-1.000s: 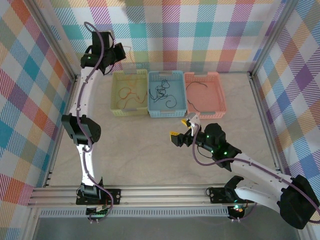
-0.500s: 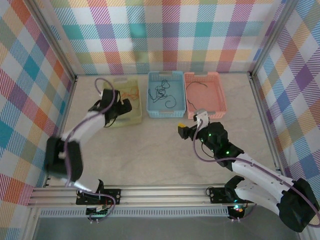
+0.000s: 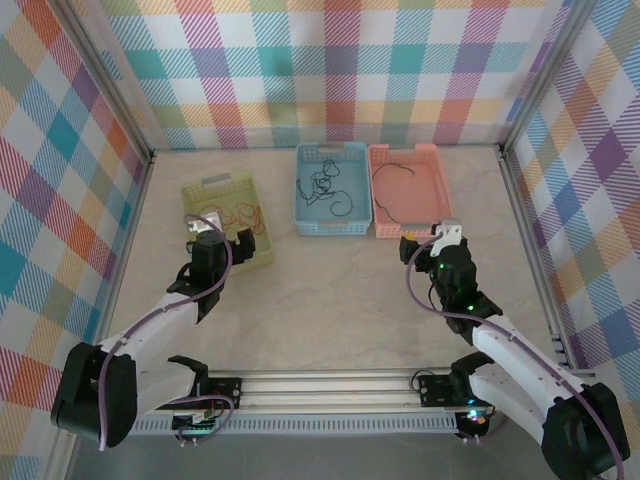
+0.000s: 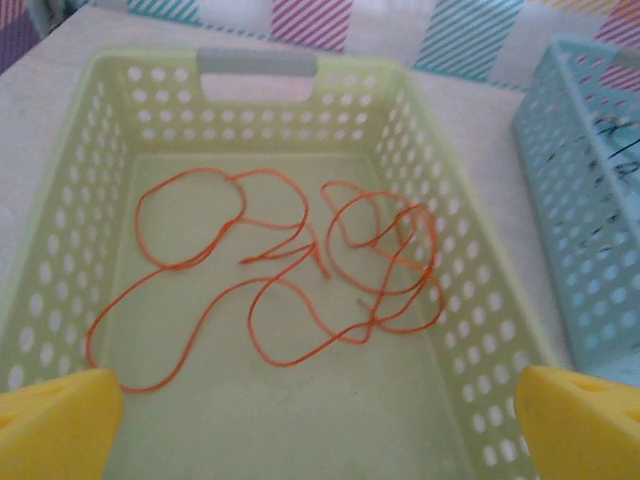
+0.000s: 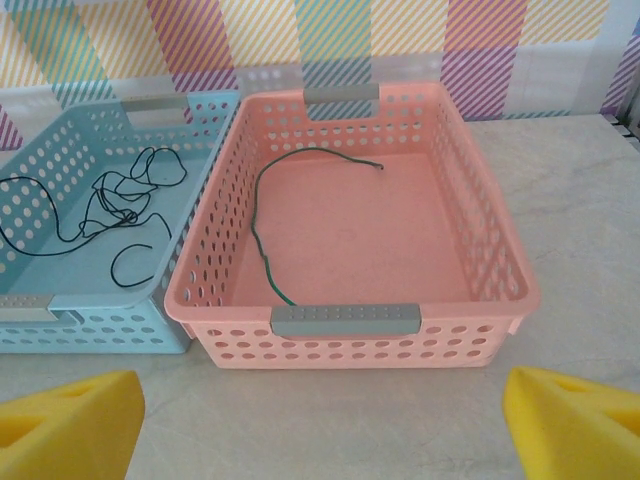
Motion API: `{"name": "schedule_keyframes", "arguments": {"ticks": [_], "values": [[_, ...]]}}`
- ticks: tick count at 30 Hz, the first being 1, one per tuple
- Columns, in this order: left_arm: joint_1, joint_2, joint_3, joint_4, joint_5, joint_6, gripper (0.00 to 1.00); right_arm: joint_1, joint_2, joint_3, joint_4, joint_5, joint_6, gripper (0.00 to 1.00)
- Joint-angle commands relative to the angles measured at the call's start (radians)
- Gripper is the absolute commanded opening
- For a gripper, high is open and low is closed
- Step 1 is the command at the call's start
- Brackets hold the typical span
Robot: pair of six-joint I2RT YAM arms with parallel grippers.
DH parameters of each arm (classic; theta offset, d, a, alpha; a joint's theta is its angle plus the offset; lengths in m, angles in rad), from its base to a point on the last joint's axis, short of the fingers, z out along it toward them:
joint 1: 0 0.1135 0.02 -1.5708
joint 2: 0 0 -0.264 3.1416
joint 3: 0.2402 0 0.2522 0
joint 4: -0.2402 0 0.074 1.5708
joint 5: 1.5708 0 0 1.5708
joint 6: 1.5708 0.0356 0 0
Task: Untangle the cables
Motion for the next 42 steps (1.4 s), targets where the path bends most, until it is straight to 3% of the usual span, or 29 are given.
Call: {"name": "schedule_keyframes", "arguments": {"ticks": [1, 4, 9, 12, 13, 15, 19, 22, 26, 30, 31, 33, 35, 37, 42], "values": [[0.003, -0.067, 0.035, 0.056, 0.046, 0.023, 1.00, -0.007, -0.008, -0.007, 0.020, 0.003, 0.003, 0.92], [0.003, -0.128, 0.032, -0.017, -0.024, 0.048, 1.00, -0.012, 0.008, -0.010, 0.026, 0.002, -0.016, 0.93], [0.008, -0.109, -0.060, 0.102, -0.085, 0.157, 1.00, -0.026, 0.077, -0.027, 0.092, 0.063, -0.080, 0.95], [0.034, -0.004, -0.079, 0.171, -0.044, 0.131, 1.00, -0.039, 0.091, -0.040, 0.116, 0.084, -0.146, 0.96], [0.039, 0.002, -0.061, 0.123, -0.031, 0.128, 1.00, -0.048, 0.104, -0.063, 0.158, 0.100, -0.162, 0.96], [0.046, -0.014, -0.102, 0.198, 0.011, 0.172, 1.00, -0.077, 0.145, -0.099, 0.243, 0.077, -0.164, 0.96], [0.068, 0.048, -0.172, 0.330, 0.098, 0.219, 1.00, -0.131, 0.336, -0.091, 0.393, 0.068, -0.149, 0.96], [0.084, 0.129, -0.201, 0.417, 0.145, 0.214, 1.00, -0.156, 0.415, -0.118, 0.590, 0.016, -0.184, 0.97], [0.116, 0.192, -0.163, 0.441, 0.162, 0.234, 1.00, -0.189, 0.485, -0.118, 0.696, -0.024, -0.228, 0.96], [0.140, 0.279, -0.103, 0.440, 0.173, 0.283, 1.00, -0.301, 0.623, -0.144, 0.874, -0.144, -0.156, 0.97], [0.141, 0.293, -0.091, 0.429, 0.183, 0.294, 1.00, -0.326, 0.638, -0.137, 0.854, -0.201, -0.143, 0.96], [0.166, 0.350, -0.138, 0.583, 0.179, 0.278, 1.00, -0.343, 0.700, -0.102, 0.870, -0.210, -0.135, 0.97], [0.220, 0.391, -0.121, 0.579, 0.212, 0.226, 1.00, -0.354, 0.669, -0.036, 0.674, -0.237, -0.123, 0.97], [0.222, 0.464, -0.070, 0.556, 0.278, 0.262, 1.00, -0.366, 0.680, 0.012, 0.614, -0.233, -0.106, 0.98], [0.238, 0.464, -0.068, 0.545, 0.285, 0.242, 1.00, -0.368, 0.681, 0.008, 0.622, -0.234, -0.108, 1.00]]}}
